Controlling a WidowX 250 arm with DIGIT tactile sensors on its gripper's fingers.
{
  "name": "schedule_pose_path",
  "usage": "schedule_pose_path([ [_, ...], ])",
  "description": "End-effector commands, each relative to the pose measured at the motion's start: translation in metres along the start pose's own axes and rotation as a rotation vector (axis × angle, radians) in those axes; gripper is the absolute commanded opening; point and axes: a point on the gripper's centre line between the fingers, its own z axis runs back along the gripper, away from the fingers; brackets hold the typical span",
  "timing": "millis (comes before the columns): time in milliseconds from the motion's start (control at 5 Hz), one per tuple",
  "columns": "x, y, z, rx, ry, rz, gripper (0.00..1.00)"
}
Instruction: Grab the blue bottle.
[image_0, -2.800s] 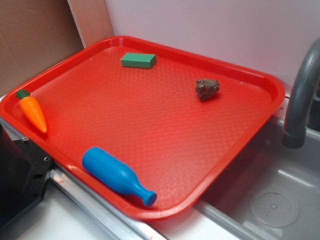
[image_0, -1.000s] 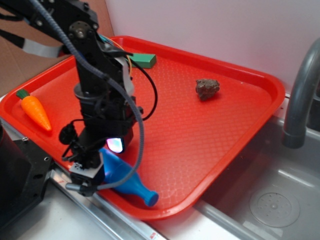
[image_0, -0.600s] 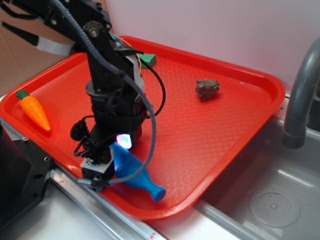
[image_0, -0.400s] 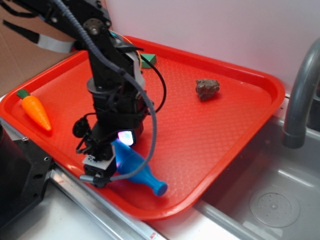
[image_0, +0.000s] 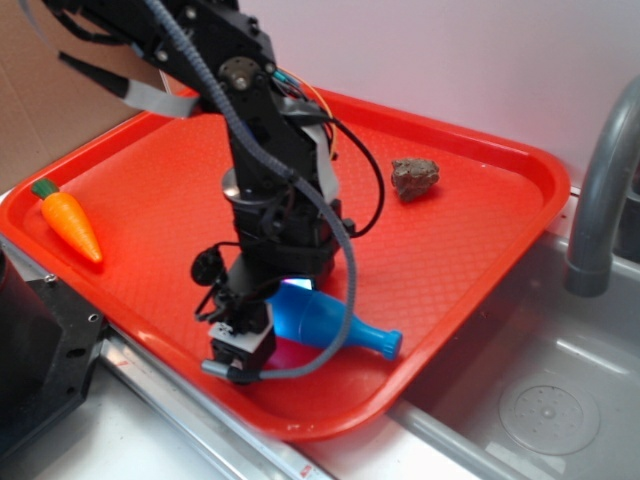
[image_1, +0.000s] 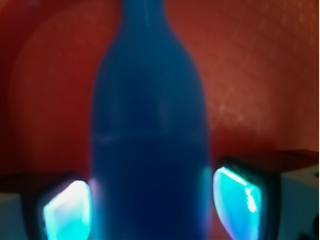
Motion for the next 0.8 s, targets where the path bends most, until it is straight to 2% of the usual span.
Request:
schedule_pose_path([
  [0, -0.011, -0.019, -0.008, -0.020, 0.046, 0.018, 0.00],
  [200, -0.032, -0.020, 0.026, 0.018, -0.022, 0.237, 0.00],
  [400, -0.065, -0.022, 0.075, 0.065, -0.005, 0.490, 0.00],
  [600, -0.081, -0.023, 0.118, 0.069, 0.000, 0.741, 0.00],
])
